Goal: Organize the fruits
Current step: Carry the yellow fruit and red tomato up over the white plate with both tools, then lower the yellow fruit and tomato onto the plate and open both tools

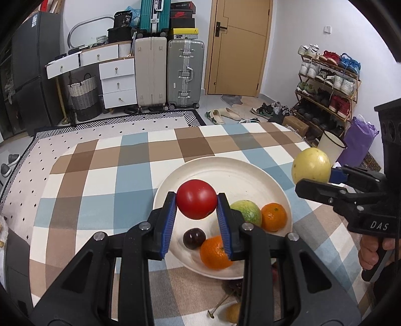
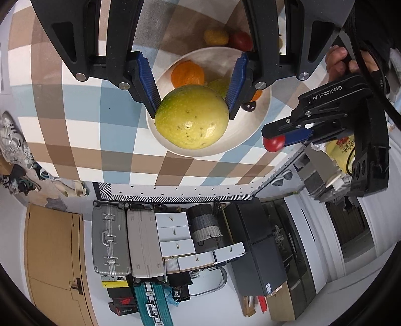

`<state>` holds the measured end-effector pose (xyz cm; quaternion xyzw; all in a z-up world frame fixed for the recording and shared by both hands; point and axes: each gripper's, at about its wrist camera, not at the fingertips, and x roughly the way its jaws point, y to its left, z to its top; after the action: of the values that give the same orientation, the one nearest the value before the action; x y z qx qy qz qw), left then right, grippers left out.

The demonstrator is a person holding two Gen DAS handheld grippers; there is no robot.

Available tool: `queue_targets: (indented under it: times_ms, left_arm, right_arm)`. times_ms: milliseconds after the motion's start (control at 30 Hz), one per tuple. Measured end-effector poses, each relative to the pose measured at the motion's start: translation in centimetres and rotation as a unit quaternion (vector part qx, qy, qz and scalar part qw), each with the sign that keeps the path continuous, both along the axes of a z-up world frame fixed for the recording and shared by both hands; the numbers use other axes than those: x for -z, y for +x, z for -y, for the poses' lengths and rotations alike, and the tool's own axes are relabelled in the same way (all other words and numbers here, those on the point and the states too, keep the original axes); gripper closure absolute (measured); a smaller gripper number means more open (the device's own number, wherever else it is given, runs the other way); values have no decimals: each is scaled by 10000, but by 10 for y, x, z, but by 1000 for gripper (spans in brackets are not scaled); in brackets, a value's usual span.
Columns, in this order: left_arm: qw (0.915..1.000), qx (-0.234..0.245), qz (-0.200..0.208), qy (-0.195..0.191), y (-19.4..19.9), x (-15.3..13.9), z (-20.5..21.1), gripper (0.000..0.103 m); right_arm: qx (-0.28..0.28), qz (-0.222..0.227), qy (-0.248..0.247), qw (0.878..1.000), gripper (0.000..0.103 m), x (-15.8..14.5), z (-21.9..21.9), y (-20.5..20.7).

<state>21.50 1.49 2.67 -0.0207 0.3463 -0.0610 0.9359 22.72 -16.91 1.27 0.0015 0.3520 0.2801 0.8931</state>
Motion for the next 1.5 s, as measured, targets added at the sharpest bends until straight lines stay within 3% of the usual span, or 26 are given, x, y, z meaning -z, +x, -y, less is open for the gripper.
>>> queue_targets:
  times_ms: [200, 500, 1200, 1300, 1367, 1400, 1433, 1467, 1500]
  left_arm:
    - [9998, 6, -141, 170, 23, 17, 3, 73]
    - [9994, 2, -356, 42, 49, 37, -1, 74]
    - [9966, 123, -749, 322, 67, 62, 14, 73]
    - [9969, 173, -733, 239, 64, 60, 12, 73]
    - [9975, 204, -650, 186, 59, 55, 10, 72]
    - [9976, 205, -639, 168, 57, 52, 8, 70]
    - [9976, 184, -642, 156, 55, 49, 7, 59]
    - [9977, 158, -650, 137, 52, 46, 5, 39]
    - [9978, 85, -644, 147, 47, 43, 3, 30]
  right_arm:
    - [31, -113, -67, 9999, 50, 15, -6, 17]
    - [95, -301, -237, 9992, 50, 36, -10, 41]
    - [162, -481, -410, 9979, 50, 53, -19, 59]
    - [222, -348, -360, 9985, 47, 49, -15, 54]
    - [283, -297, -291, 9987, 39, 44, -10, 52]
    - [337, -266, -269, 9987, 35, 41, -7, 50]
    - [442, -217, -236, 9985, 32, 37, -2, 47]
    - [484, -198, -207, 9984, 22, 34, 1, 45]
    - [531, -181, -168, 9983, 10, 31, 5, 43]
